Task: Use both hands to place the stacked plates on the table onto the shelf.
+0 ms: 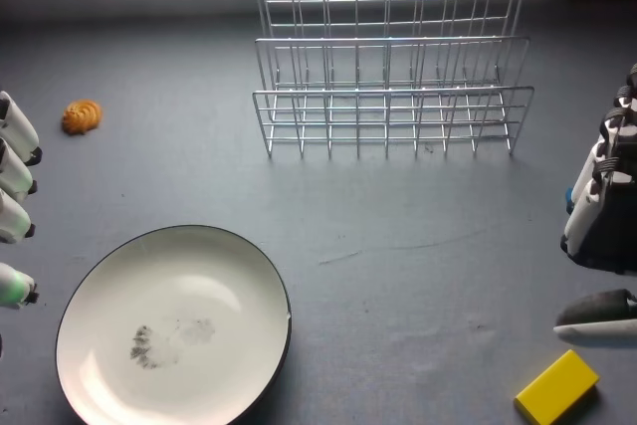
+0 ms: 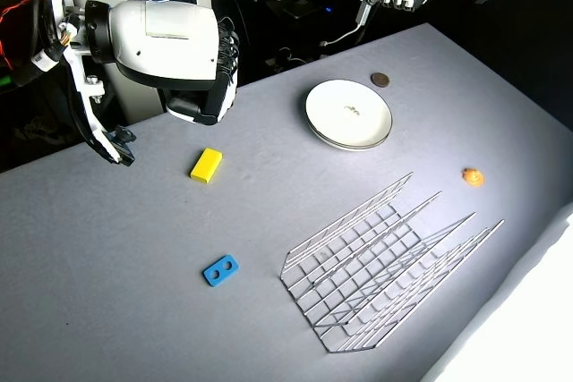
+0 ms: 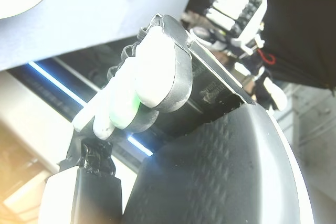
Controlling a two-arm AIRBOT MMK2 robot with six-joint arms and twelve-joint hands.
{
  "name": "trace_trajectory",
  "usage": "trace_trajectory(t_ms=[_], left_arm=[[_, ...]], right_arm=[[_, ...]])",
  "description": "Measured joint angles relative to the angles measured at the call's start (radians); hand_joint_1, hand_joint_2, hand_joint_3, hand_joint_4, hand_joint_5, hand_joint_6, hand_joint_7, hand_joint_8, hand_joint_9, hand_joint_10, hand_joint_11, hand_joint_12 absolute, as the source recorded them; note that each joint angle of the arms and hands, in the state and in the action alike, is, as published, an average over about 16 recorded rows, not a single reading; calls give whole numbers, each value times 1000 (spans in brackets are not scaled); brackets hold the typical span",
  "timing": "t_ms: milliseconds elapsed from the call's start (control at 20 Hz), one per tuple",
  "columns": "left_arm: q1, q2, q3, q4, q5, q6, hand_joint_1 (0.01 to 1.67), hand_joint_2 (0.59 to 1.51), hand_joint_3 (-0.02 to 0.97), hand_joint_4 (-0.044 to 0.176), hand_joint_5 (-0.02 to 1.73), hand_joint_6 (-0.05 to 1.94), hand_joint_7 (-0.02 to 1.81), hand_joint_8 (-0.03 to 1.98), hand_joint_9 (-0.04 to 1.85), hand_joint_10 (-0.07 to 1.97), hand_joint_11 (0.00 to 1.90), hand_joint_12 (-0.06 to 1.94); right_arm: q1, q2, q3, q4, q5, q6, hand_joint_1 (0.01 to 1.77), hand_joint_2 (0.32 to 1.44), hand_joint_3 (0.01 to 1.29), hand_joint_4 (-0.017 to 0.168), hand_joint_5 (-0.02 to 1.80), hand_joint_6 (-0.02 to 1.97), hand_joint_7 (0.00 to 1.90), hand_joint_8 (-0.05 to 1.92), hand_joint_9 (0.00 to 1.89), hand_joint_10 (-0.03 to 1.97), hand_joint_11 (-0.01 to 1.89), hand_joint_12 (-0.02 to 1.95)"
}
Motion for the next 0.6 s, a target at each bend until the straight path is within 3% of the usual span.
trace_trajectory(t_ms=[200,400,600], left_arm=[[0,-1,7,4,-3,0,109,1193,65,45,519,682,608,740,627,725,653,742],[0,-2,10,4,-4,0,84,1180,61,33,390,504,455,545,467,539,488,547],[4,-4,12,3,-6,-3,18,1138,59,-1,100,111,119,123,126,119,143,118]], right_arm=[[-1,0,0,-1,0,-1,146,1220,40,0,635,789,640,760,668,779,801,759],[-2,-1,0,-2,0,-2,121,1224,33,0,476,590,478,568,498,578,598,561],[-5,-1,0,-3,1,-5,238,1201,28,1,150,168,150,148,157,153,216,172]])
